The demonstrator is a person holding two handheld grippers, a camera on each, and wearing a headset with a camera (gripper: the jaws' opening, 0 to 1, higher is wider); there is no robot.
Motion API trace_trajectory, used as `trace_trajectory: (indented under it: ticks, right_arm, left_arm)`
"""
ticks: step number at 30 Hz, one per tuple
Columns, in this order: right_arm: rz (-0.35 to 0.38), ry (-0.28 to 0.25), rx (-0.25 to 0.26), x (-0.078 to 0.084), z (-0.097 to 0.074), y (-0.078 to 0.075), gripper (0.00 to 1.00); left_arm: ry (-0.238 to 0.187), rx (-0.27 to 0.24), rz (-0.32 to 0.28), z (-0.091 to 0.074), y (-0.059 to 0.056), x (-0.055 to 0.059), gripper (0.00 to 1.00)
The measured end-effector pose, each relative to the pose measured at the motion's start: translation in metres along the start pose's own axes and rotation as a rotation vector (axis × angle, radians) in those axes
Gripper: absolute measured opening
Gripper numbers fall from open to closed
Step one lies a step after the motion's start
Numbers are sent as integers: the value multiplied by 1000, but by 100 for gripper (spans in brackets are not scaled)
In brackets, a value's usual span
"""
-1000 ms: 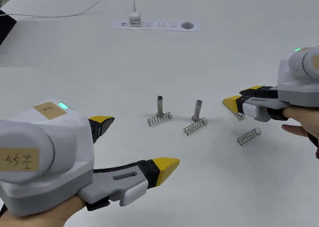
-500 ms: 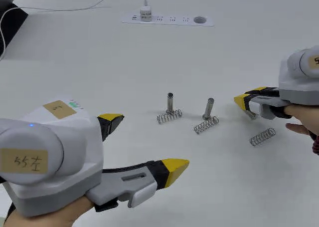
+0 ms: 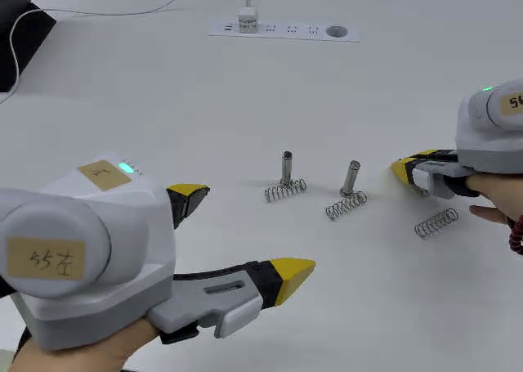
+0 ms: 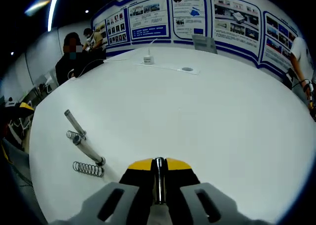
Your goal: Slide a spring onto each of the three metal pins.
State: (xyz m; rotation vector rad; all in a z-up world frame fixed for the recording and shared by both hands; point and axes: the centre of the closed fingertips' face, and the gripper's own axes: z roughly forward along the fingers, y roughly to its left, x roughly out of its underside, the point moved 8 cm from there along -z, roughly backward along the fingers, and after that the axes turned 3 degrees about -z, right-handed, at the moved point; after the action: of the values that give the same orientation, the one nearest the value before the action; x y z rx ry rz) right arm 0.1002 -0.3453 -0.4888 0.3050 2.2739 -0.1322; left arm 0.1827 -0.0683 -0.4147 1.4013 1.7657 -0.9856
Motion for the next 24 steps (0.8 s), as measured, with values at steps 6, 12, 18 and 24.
trace_trajectory:
  ticks: [6,12,18,24]
  right_arm:
    - [-5,10,6,-1,1,0,10]
    - [107,2,9,-1,-3,-5,9]
    - [140,-26,-2,-4,-16,-5,9]
    - [132,-52,-24,-7,-29,-2,9]
  left_arm:
    - [-1,0,-3,0,0,0,81]
    - [-8,3,-3,0,-1,-1,80]
    - [-16,4,-1,0,-2,-3,80]
    - [-28,15,5,0,-6,-5,80]
